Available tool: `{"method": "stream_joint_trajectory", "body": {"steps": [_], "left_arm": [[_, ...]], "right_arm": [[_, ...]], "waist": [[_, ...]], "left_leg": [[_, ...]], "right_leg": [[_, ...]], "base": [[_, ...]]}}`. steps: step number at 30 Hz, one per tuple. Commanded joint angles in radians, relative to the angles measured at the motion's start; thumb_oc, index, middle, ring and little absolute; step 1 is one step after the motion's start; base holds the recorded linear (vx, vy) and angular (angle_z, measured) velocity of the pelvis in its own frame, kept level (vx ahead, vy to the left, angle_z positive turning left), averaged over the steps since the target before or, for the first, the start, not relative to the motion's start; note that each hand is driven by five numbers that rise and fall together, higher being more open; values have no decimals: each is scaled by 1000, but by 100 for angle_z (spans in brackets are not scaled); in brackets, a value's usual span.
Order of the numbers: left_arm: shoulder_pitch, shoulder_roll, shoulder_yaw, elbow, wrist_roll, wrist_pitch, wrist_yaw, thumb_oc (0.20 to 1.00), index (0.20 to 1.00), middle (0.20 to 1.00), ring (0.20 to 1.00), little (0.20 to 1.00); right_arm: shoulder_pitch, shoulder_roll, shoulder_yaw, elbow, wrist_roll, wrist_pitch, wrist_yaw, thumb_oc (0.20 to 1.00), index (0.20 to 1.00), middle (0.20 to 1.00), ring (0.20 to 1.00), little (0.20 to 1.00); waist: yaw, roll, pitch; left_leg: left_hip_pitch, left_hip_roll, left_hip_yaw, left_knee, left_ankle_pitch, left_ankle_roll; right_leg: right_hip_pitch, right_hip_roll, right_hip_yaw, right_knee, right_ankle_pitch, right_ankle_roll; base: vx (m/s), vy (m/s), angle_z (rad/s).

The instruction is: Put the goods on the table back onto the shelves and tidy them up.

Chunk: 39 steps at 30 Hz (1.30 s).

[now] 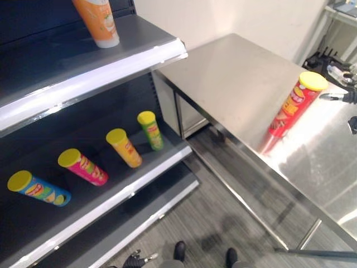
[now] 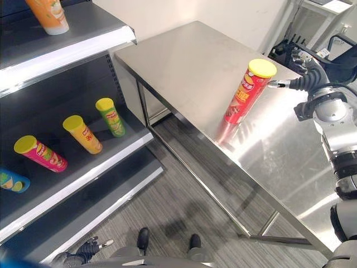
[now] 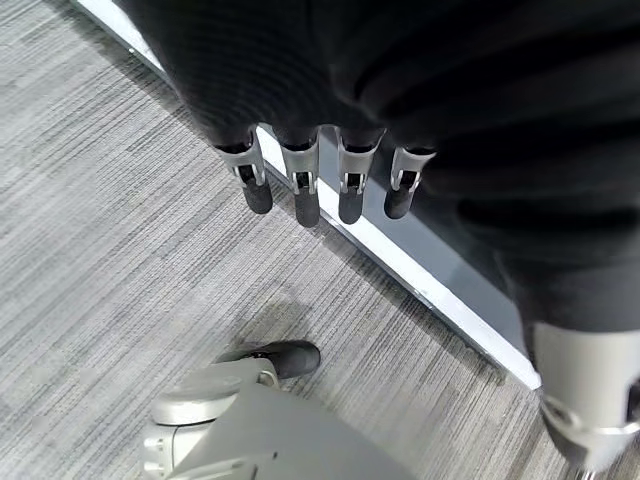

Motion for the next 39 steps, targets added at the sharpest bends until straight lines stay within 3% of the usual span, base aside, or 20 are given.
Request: {"method": "stream_joint_trajectory", "body": {"steps": [1, 20, 39], "left_arm": [[-25, 38, -7, 23, -57, -3, 0, 1000, 1000, 1000, 1000, 1000], [-23, 36, -27, 10, -50, -11, -28, 1000, 1000, 1000, 1000, 1000], [-13, 35, -30, 22, -38, -11, -18, 1000, 1000, 1000, 1000, 1000]], "right_arm": [[-95, -66, 61, 8, 53, -28, 3, 1000, 1000, 1000, 1000, 1000], [-108, -82, 167, -15, 99, -35, 113, 1000, 1000, 1000, 1000, 1000], [-216, -6, 237, 58, -24, -26, 71, 1000, 1000, 1000, 1000, 1000]], "waist": [[41, -30, -24], [54, -39, -22], [62, -23, -31]], "left_leg": [[3, 74, 83, 28, -46, -95], [6, 75, 70, 34, -50, -100], [10, 74, 73, 29, -52, -96]], "right_leg": [[7, -16, 13, 71, -119, 33], [23, -16, -14, 79, -133, 30], [24, -16, -14, 75, -128, 29]], "base": [[10, -29, 16], [4, -12, 5], [0, 0, 0]]}}
